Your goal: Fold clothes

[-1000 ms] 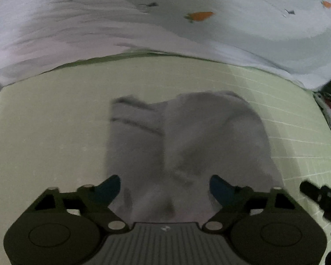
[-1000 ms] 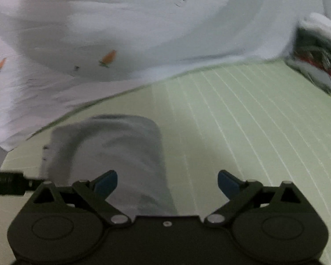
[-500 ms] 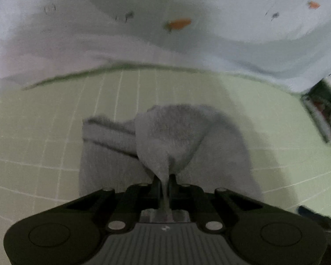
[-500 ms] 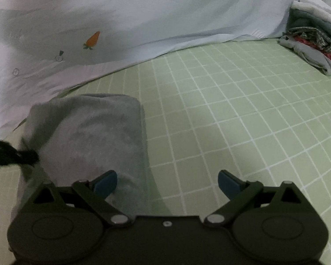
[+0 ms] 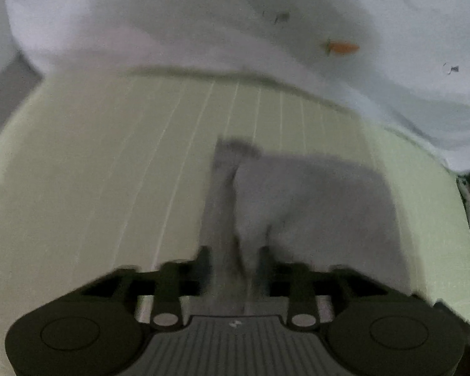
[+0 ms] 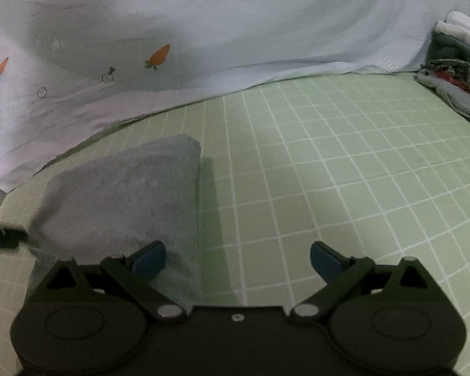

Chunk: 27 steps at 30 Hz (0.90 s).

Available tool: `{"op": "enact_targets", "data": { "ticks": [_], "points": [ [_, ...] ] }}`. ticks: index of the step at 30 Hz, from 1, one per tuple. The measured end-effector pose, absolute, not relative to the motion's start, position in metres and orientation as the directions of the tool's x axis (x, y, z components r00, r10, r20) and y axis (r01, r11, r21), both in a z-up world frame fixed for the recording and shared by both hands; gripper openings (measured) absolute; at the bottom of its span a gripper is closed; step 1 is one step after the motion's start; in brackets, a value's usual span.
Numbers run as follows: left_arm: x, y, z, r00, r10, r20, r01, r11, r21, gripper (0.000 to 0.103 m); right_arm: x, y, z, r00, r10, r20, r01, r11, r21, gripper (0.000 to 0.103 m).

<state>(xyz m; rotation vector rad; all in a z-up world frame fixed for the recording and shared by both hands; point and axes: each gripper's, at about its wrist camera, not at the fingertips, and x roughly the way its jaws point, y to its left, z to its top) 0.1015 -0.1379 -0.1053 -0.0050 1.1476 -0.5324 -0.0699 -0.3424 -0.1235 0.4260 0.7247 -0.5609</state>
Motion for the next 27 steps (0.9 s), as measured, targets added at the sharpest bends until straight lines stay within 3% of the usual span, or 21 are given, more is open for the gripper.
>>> {"op": "enact_targets", "data": {
  "ticks": [2, 7, 8, 9, 10, 14, 18, 21, 25, 27],
  "points": [
    [0.092, -0.135, -0.119, 0.249, -0.449, -0.858, 0.408, 0.852, -0.328, 0.069, -0.071, -0.343, -0.123, 0.611, -0.332, -0.719, 0.616, 0.769, 0.169, 0.100],
    [0.065, -0.153, -0.129, 0.193, -0.503, -0.843, 0.511, 0.784, -0.351, 0.068, -0.068, -0.340, -0.124, 0.598, -0.339, -0.727, 0.621, 0.769, 0.153, 0.100],
    [0.062, -0.159, -0.131, 0.194, -0.486, -0.852, 0.532, 0.782, -0.325, 0.054, -0.067, -0.339, -0.124, 0.595, -0.340, -0.728, 0.622, 0.768, 0.149, 0.100],
    [0.060, -0.161, -0.131, 0.203, -0.477, -0.855, 0.538, 0.784, -0.310, 0.027, -0.066, -0.339, -0.124, 0.592, -0.343, -0.729, 0.623, 0.769, 0.144, 0.100],
    [0.059, -0.164, -0.131, 0.213, -0.469, -0.857, 0.544, 0.785, -0.295, 0.017, -0.065, -0.338, -0.124, 0.590, -0.344, -0.730, 0.623, 0.770, 0.141, 0.100],
    [0.055, -0.157, -0.114, 0.274, -0.460, -0.844, 0.534, 0.803, -0.265, 0.011, -0.065, -0.337, -0.121, 0.592, -0.346, -0.728, 0.613, 0.780, 0.128, 0.100],
    [0.051, -0.135, -0.088, 0.333, -0.444, -0.832, 0.513, 0.825, -0.236, 0.012, -0.064, -0.330, -0.116, 0.611, -0.332, -0.719, 0.585, 0.801, 0.127, 0.102],
    [0.063, -0.128, -0.115, 0.284, -0.380, -0.880, 0.451, 0.863, -0.227, 0.017, -0.060, -0.324, -0.117, 0.620, -0.309, -0.721, 0.554, 0.823, 0.125, 0.102],
    [0.082, -0.118, -0.132, 0.237, -0.397, -0.887, 0.359, 0.884, -0.300, 0.033, -0.050, -0.317, -0.123, 0.591, -0.298, -0.750, 0.529, 0.845, 0.080, 0.102],
    [0.089, -0.119, -0.127, 0.280, -0.399, -0.873, 0.375, 0.883, -0.284, 0.052, -0.048, -0.318, -0.121, 0.589, -0.301, -0.749, 0.526, 0.848, 0.073, 0.102]
  ]
}}
